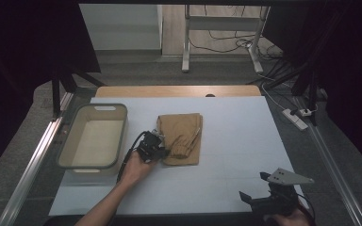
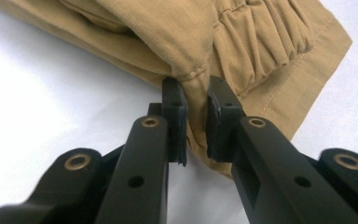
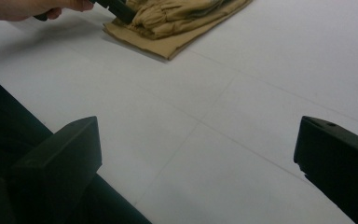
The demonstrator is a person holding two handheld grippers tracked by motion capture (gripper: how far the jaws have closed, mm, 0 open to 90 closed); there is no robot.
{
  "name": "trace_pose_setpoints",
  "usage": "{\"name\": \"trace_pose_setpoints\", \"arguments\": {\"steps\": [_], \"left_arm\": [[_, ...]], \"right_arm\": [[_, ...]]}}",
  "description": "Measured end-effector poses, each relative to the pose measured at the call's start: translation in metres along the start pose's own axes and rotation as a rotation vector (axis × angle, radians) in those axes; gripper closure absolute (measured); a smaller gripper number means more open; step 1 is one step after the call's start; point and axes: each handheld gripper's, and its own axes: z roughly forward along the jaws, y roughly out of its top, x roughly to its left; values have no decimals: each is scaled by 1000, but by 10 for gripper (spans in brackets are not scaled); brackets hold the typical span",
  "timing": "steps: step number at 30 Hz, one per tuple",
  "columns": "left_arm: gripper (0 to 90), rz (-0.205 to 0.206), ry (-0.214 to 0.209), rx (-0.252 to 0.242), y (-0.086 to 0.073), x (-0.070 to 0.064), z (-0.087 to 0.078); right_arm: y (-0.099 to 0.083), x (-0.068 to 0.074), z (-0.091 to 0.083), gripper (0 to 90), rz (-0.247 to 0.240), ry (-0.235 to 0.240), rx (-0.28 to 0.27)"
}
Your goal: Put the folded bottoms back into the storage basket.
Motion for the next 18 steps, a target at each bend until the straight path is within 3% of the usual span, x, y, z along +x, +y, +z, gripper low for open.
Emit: {"name": "trace_pose_setpoints", "arguments": {"steps": [8, 13, 18], "left_arm": [[784, 7, -11, -34, -5, 2, 2], [782, -1, -14, -31, -5, 2, 2], [780, 8, -8, -29, -5, 1, 2]], "right_arm": [[19, 6, 9, 7, -49, 11, -27], [34, 6, 27, 7, -59, 80, -5], [51, 3, 46, 7, -64, 79, 5]]}}
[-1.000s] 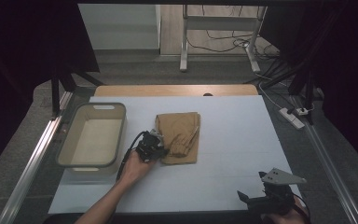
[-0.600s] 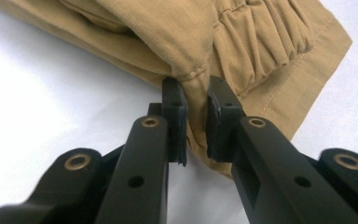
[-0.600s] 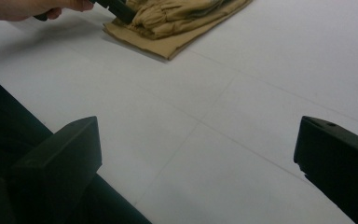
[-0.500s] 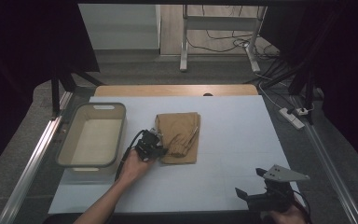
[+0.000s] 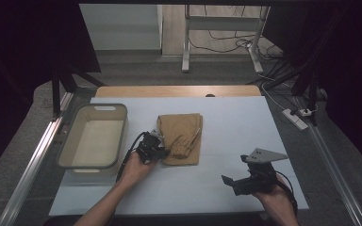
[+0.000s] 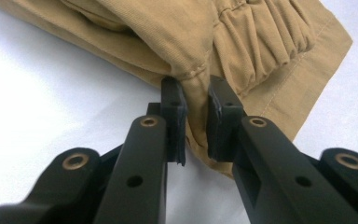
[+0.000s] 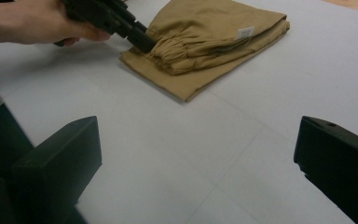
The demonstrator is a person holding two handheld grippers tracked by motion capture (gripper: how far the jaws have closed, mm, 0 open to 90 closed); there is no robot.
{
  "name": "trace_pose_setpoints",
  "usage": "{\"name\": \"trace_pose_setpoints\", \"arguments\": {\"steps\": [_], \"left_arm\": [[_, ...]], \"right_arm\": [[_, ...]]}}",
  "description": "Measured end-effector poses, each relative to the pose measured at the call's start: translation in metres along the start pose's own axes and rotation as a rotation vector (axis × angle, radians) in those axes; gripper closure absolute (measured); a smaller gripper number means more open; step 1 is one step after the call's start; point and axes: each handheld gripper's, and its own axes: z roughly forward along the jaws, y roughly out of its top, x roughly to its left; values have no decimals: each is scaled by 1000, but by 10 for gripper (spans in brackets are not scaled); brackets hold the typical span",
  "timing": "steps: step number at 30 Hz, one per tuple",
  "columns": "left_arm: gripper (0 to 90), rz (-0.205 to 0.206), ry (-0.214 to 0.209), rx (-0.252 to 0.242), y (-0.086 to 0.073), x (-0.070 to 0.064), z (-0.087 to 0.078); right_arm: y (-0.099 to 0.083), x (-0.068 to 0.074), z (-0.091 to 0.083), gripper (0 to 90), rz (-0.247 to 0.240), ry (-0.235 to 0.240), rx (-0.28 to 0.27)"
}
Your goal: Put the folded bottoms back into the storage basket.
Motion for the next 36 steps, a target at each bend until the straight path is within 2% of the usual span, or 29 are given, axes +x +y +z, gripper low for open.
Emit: {"name": "trace_pose_setpoints", "arguments": {"steps": [4, 7, 12, 17, 30, 36], "left_arm": [[777, 4, 17, 8, 1, -2, 0], [775, 3, 25, 15, 2, -4, 0], [774, -5, 15, 16, 2, -2, 0], [771, -12, 15, 14, 2, -3, 0], [771, -21, 5, 17, 2, -1, 0], [770, -21, 10, 10, 1, -2, 1]], "right_arm": [[12, -6, 18, 6, 35, 29, -2], [18, -10, 31, 7, 23, 39, 29], [29, -16, 46, 6, 18, 35, 29], [41, -24, 62, 6, 14, 55, 32], [65, -50, 114, 0, 9, 26, 42], [71, -59, 131, 0, -1, 11, 60]]}}
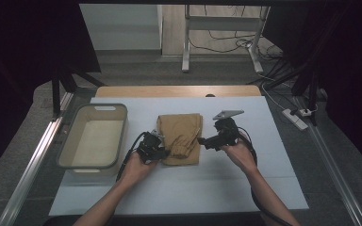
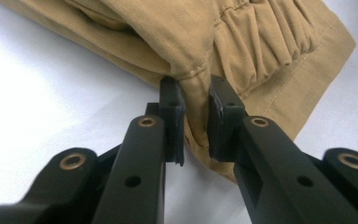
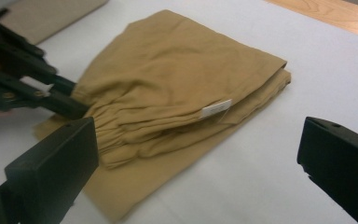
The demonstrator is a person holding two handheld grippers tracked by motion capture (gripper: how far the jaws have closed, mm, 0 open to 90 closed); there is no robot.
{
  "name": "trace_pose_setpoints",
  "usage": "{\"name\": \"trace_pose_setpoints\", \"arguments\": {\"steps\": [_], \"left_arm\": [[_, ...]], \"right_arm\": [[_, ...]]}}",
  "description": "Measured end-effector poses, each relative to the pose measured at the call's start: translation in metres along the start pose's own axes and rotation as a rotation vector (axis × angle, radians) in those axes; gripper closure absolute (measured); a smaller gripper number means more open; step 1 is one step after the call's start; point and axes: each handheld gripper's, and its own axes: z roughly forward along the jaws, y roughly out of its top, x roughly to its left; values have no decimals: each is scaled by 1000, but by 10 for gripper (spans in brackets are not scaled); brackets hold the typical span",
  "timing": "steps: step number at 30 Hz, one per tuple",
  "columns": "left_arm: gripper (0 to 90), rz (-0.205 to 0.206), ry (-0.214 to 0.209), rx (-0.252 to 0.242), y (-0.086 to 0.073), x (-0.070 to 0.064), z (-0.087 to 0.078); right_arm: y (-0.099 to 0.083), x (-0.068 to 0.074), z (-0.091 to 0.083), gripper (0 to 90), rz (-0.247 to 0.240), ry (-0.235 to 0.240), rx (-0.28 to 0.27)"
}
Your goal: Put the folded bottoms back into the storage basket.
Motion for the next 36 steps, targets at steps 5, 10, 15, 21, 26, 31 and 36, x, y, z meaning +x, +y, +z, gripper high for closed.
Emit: {"name": "trace_pose_setpoints", "arguments": {"steps": [5, 10, 15, 21, 26, 31, 36], "left_arm": [[770, 1, -2, -10, -1, 0, 0], [769, 5, -3, -16, -2, 0, 0], [769, 3, -6, -14, -2, 1, 0], [768, 4, -5, -13, -1, 0, 0], [766, 6, -7, -12, -1, 1, 0], [764, 4, -11, -12, -1, 2, 1], [763, 1, -15, -11, -1, 2, 1]], "right_arm": [[6, -12, 14, 0, 13, -20, 14], [11, -24, 28, 0, 42, -40, 28], [16, -34, 42, 0, 76, -70, 40], [25, -45, 55, 0, 82, -103, 60], [30, -54, 67, 0, 122, -107, 84], [32, -63, 78, 0, 143, -124, 112], [34, -70, 86, 3, 161, -137, 116]]}}
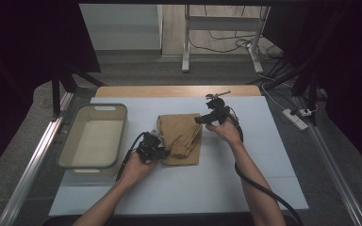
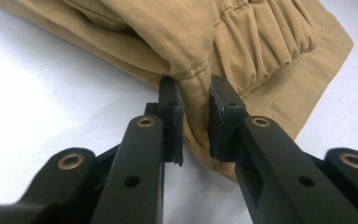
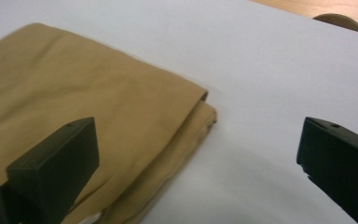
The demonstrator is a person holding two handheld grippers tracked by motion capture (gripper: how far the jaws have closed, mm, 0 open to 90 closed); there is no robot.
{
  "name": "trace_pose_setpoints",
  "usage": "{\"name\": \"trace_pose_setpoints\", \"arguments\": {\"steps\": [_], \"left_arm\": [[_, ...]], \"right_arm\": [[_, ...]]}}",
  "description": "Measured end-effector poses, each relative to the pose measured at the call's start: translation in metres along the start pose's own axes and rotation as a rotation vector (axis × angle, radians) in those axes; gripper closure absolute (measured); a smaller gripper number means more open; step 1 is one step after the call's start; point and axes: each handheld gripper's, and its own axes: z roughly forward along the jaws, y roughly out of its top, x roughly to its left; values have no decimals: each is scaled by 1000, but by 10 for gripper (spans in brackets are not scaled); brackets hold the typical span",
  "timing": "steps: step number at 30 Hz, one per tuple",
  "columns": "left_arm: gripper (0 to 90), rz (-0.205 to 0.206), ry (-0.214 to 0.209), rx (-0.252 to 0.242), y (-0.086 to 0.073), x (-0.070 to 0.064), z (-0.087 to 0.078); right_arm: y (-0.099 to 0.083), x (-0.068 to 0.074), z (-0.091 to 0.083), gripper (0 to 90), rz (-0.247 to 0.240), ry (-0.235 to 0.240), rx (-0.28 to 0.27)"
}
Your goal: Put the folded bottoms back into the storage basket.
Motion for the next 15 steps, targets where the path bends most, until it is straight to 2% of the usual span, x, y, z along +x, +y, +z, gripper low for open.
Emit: {"name": "trace_pose_setpoints", "arguments": {"steps": [4, 9, 13, 15], "left_arm": [[763, -1, -1, 1, 0, 0, 0], [762, 0, -1, -1, 0, 0, 0], [762, 0, 0, -2, 0, 0, 0], [761, 0, 1, -3, 0, 0, 0]], "right_arm": [[1, -2, 9, 55, 10, -35, -3], [-2, 0, 20, 88, 19, -43, 14], [-7, 7, 28, 170, -58, -64, 67], [-9, 8, 30, 247, -39, -40, 65]]}}
